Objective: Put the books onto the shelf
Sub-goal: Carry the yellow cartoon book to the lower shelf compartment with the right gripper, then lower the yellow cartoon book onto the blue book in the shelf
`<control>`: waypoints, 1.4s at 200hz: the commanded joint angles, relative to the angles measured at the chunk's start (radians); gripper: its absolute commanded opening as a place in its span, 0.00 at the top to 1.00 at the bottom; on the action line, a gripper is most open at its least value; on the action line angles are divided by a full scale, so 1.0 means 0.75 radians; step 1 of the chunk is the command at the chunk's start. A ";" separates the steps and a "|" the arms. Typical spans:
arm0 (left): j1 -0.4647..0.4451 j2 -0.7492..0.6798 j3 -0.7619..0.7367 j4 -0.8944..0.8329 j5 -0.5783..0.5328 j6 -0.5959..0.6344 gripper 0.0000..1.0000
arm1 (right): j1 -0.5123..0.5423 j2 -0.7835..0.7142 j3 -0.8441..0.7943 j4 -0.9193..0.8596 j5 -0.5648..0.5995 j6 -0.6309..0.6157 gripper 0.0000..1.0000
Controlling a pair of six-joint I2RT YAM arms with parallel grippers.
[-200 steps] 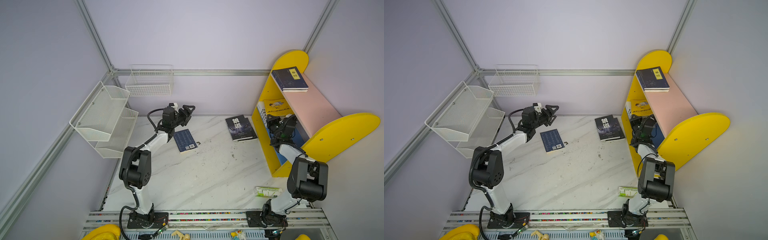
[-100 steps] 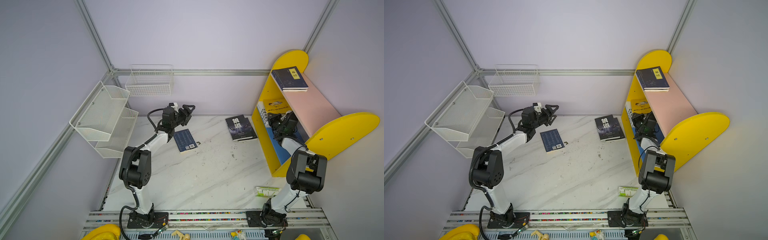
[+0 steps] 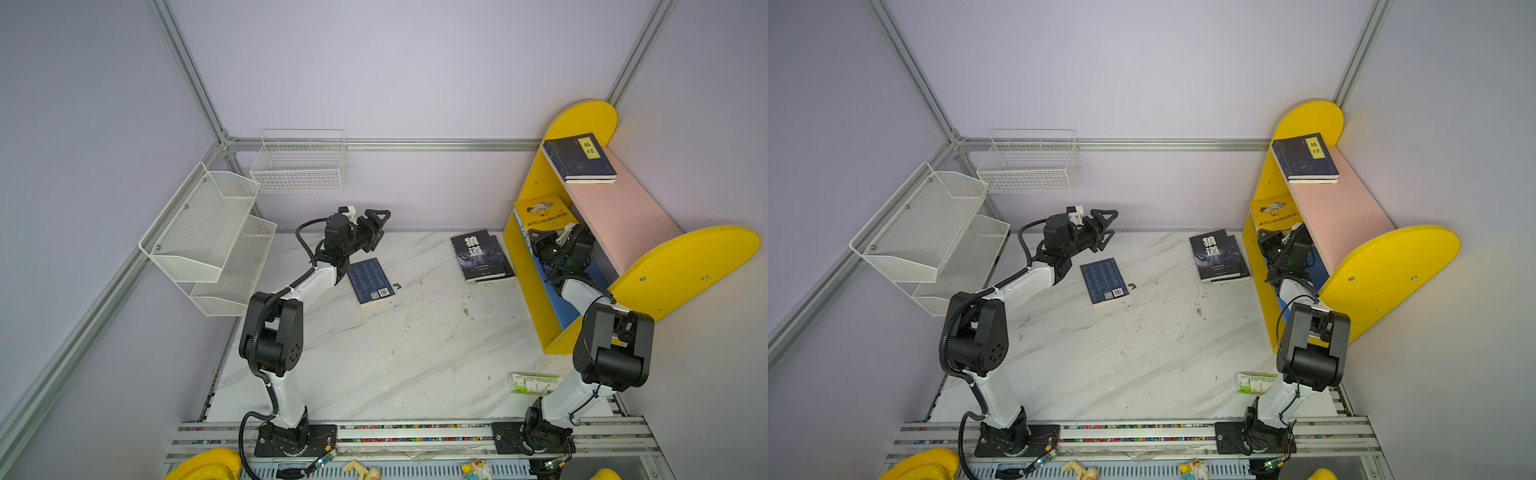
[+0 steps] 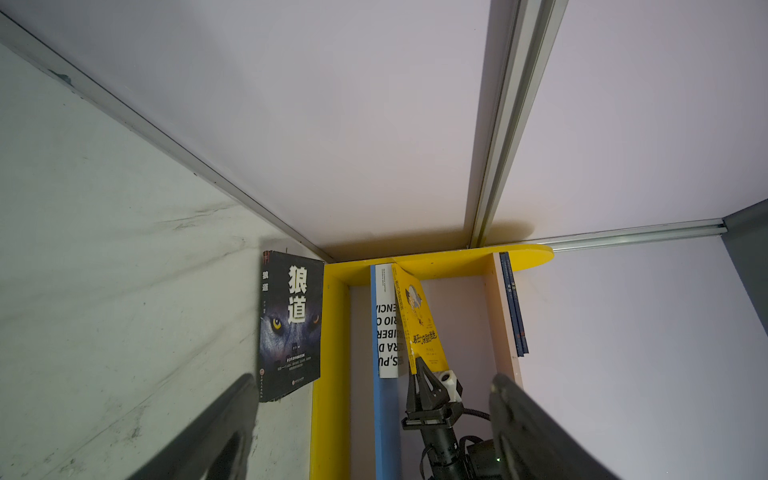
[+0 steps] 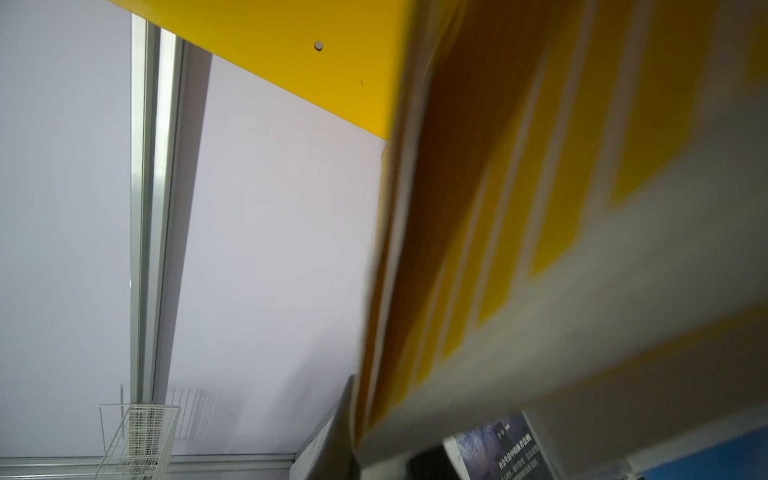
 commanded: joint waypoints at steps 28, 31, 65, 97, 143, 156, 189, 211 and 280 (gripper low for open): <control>0.004 -0.011 -0.029 0.061 0.030 -0.010 0.14 | -0.014 0.003 0.069 0.079 0.027 -0.014 1.00; 0.004 -0.013 -0.032 0.060 0.029 -0.010 0.14 | -0.015 0.005 0.071 0.080 0.029 -0.013 1.00; 0.004 -0.023 -0.055 0.067 0.019 -0.012 0.14 | -0.020 -0.017 0.068 0.085 0.049 -0.002 1.00; 0.004 -0.006 -0.041 0.070 0.024 -0.018 0.14 | -0.031 0.000 0.073 0.095 0.043 0.007 1.00; 0.004 0.010 -0.020 0.071 0.038 -0.023 0.14 | -0.039 0.055 0.076 0.158 0.030 0.049 1.00; 0.004 0.009 -0.026 0.070 0.036 -0.022 0.14 | -0.039 0.068 0.066 0.171 0.026 0.063 1.00; 0.005 0.007 -0.034 0.071 0.032 -0.021 0.14 | -0.039 0.077 0.076 0.100 0.037 0.043 0.96; 0.004 0.013 -0.031 0.071 0.033 -0.026 0.14 | -0.039 0.073 0.109 0.000 0.054 0.039 0.84; 0.004 0.017 -0.030 0.069 0.035 -0.018 0.14 | -0.039 0.028 0.130 -0.127 0.110 0.093 0.58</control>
